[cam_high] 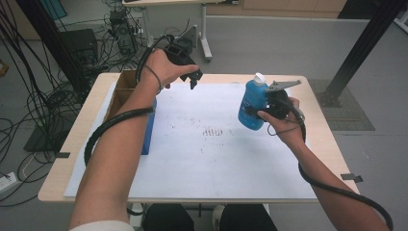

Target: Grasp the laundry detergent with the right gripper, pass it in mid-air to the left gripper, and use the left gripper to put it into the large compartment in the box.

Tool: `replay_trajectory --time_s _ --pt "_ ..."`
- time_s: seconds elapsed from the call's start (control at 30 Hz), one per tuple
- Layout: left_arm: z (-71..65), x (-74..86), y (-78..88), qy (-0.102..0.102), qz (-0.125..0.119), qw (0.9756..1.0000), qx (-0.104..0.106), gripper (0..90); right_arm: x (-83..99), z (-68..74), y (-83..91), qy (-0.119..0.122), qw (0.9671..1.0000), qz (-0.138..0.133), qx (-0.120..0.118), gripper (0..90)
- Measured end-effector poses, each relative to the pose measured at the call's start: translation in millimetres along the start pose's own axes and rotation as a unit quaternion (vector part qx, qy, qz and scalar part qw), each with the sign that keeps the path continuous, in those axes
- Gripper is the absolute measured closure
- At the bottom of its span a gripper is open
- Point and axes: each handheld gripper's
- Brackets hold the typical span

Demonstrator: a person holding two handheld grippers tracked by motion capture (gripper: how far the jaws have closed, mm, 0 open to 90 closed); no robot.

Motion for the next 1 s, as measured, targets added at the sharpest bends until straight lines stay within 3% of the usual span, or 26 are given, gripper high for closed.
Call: replay_trajectory --time_s 0.03,0.07,0.1,0.17,0.2,0.3,0.33,0.37,0.43,0.47,0.5,0.53,0.57,0.6,0.63,0.67,0.73,0.9,0.93,1.0 --pt "0.0 0.0 0.0 0.0 0.0 1.0 0.0 5.3 0.0 0.0 0.0 0.0 1.0 0.0 0.0 43.5" --pt "-0.8 -0.6 5.1 -0.021 -0.002 0.9998 0.001 5.2 -8.2 1.4 -5.2 0.007 0.9999 0.006 -0.014 43.5" --pt "-0.8 -0.6 5.1 -0.021 -0.002 0.9998 0.001 5.3 -8.2 1.4 -5.2 0.007 0.9999 0.006 -0.014 43.5" --pt "-2.2 -2.0 13.6 -0.056 -0.003 0.9984 -0.001 5.2 -18.4 4.5 -13.3 0.016 0.9991 0.016 -0.037 43.5" --pt "-2.2 -2.0 13.6 -0.056 -0.003 0.9984 -0.001 5.2 -18.4 4.5 -13.3 0.016 0.9991 0.016 -0.037 43.5" --pt "-4.3 -3.6 20.6 -0.09 -0.008 0.9959 -0.001 5.2 -27.7 8.8 -22.1 0.026 0.9972 0.026 -0.065 43.5" --pt "-6.5 -5.3 25.7 -0.112 -0.011 0.9936 0.006 5.2 -32.0 11.8 -26.5 0.029 0.996 0.033 -0.078 43.5" --pt "-6.5 -5.3 25.7 -0.112 -0.011 0.9936 0.006 5.2 -34.4 13.5 -29.1 0.035 0.9952 0.036 -0.084 43.5" --pt "-9.1 -6.6 29.4 -0.133 -0.014 0.991 0.008 5.2 -36.5 15.6 -31.5 0.04 0.9943 0.041 -0.09 43.5" --pt "-12.1 -7.3 32.5 -0.155 -0.015 0.9878 0.011 5.2 -40.1 19.5 -36.0 0.049 0.9925 0.048 -0.101 43.5" --pt "-12.1 -7.3 32.5 -0.155 -0.015 0.9878 0.011 5.2 -40.1 19.5 -36.0 0.049 0.9925 0.048 -0.101 43.5" --pt "-15.2 -7.6 35.1 -0.173 -0.017 0.9847 0.015 5.2 -43.2 23.0 -39.9 0.058 0.9901 0.055 -0.115 43.5" --pt "-15.2 -7.6 35.1 -0.173 -0.017 0.9847 0.015 5.2 -44.6 24.7 -41.8 0.062 0.989 0.058 -0.122 43.5" --pt "-17.8 -7.4 37.4 -0.187 -0.021 0.982 0.018 5.2 -45.7 26.4 -43.5 0.067 0.9878 0.061 -0.127 43.5" --pt "-17.8 -7.4 37.4 -0.187 -0.021 0.982 0.018 5.2 -46.7 28.4 -44.9 0.071 0.9868 0.063 -0.132 43.5" --pt "-19.1 -6.8 39.2 -0.197 -0.024 0.9799 0.023 5.2 -46.7 28.4 -44.9 0.071 0.9868 0.063 -0.132 43.5" --pt "-20.6 -5.7 41.7 -0.205 -0.029 0.9778 0.031 5.2 -49.3 34.0 -48.3 0.084 0.9831 0.072 -0.146 43.5" --pt "-28.6 -3.4 48.4 -0.233 -0.026 0.9717 0.028 5.2 -51.7 42.0 -50.8 0.098 0.9787 0.079 -0.163 43.5" --pt "-32.3 -2.9 51.0 -0.243 -0.024 0.9694 0.028 5.2 -52.9 46.0 -51.5 0.105 0.9764 0.081 -0.17 43.5" --pt "-34.2 -2.4 52.2 -0.248 -0.023 0.9682 0.026 5.2 -53.4 48.2 -51.7 0.108 0.9754 0.083 -0.173 43.5"
Point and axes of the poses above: each handheld gripper's, and its own axes: y roughly backward along the jaws, x roughly out of its underside, z roughly to its left, and after that the axes turned 15 degrees about -y, right-handed
